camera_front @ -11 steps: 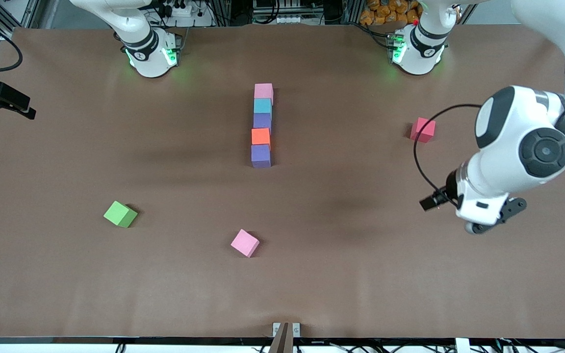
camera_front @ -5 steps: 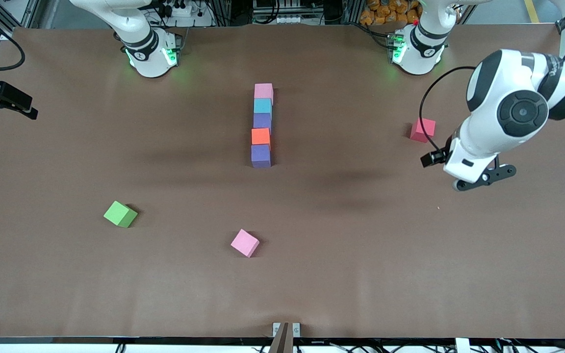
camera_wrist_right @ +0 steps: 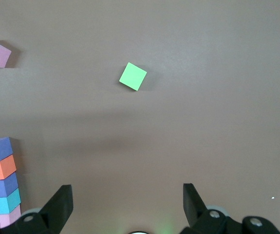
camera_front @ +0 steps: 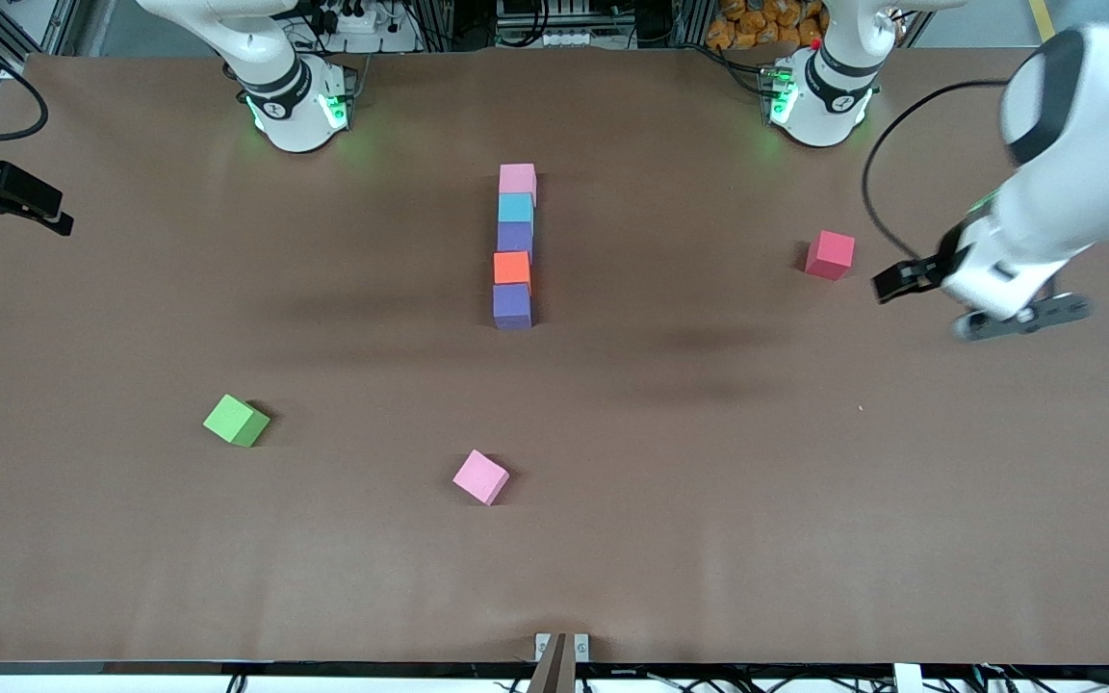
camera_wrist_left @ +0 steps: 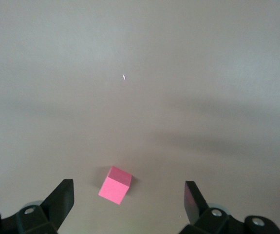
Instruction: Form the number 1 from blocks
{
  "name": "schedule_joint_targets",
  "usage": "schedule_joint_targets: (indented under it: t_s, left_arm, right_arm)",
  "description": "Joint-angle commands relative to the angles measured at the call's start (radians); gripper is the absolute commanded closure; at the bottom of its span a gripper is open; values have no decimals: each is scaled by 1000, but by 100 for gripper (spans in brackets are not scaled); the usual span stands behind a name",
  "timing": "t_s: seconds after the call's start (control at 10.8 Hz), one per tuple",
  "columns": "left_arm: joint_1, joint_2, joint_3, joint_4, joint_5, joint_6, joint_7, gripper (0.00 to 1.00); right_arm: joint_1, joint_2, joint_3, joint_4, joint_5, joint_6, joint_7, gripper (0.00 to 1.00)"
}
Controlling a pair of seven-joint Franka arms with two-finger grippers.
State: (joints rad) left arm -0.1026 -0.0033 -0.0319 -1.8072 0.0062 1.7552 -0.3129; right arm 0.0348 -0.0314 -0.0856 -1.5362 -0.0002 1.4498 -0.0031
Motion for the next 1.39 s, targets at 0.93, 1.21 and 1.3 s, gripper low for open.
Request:
schedule_joint_targets:
  t_s: [0.93,1.21,1.3]
  left_arm:
    - [15,3,-37,353,8,-301,198,0]
    - [20,0,-37,353,-15,-298,183,0]
    - [20,0,-36,358,-15,-293,181,0]
  right_arm:
    - [-7,16,-2,21,-3,-8,0,0]
    - [-7,16,-2,22,-3,-8,0,0]
    - [-9,16,-2,22,-3,-8,0,0]
